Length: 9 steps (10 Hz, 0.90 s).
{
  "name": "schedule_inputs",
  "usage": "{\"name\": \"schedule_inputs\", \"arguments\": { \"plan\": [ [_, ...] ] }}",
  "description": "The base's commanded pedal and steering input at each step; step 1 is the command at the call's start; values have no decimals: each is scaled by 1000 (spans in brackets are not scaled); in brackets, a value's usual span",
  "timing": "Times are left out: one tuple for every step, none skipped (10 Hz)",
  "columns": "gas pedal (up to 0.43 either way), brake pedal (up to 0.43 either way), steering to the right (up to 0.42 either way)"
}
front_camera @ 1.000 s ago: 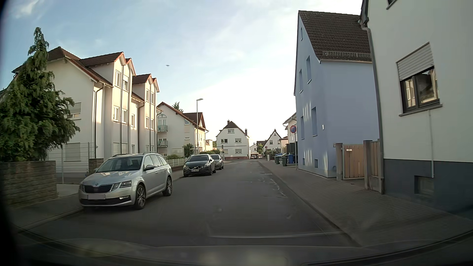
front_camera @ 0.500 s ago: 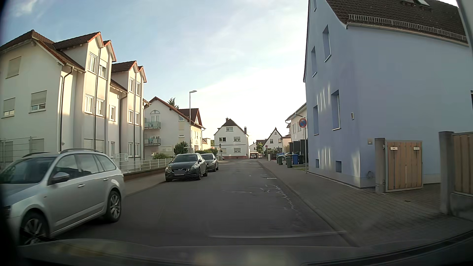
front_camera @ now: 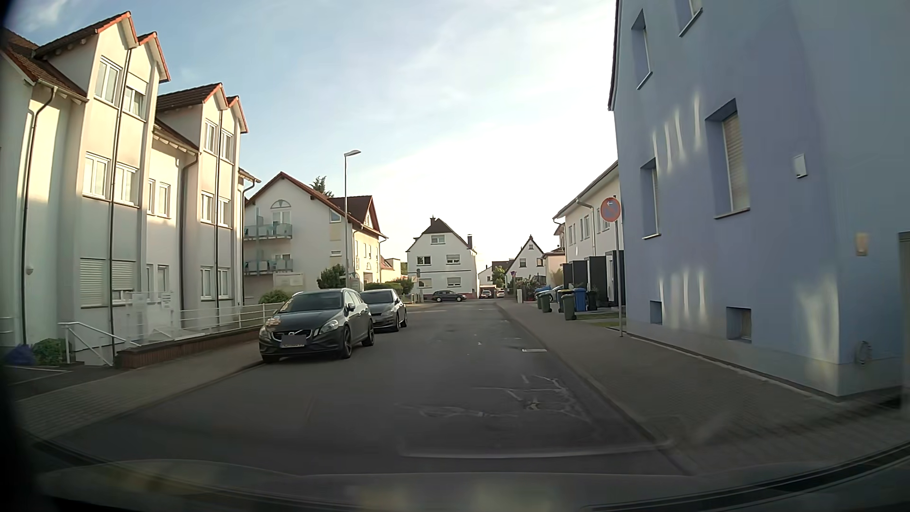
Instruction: Follow the waypoints while adhering to traffic rules and regulations
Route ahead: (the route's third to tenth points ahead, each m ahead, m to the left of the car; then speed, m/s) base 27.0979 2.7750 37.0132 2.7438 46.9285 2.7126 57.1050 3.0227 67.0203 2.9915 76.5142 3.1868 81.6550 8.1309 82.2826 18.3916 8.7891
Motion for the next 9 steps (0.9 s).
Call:
{"name": "schedule_inputs", "arguments": {
  "plan": [
    [0, 30, 2],
    [0, 30, 2],
    [0, 30, 1],
    [0, 30, -1],
    [0, 30, -2],
    [0, 30, -4],
    [0, 30, -6],
    [0, 30, -6],
    [0, 30, -6]
  ]
}}
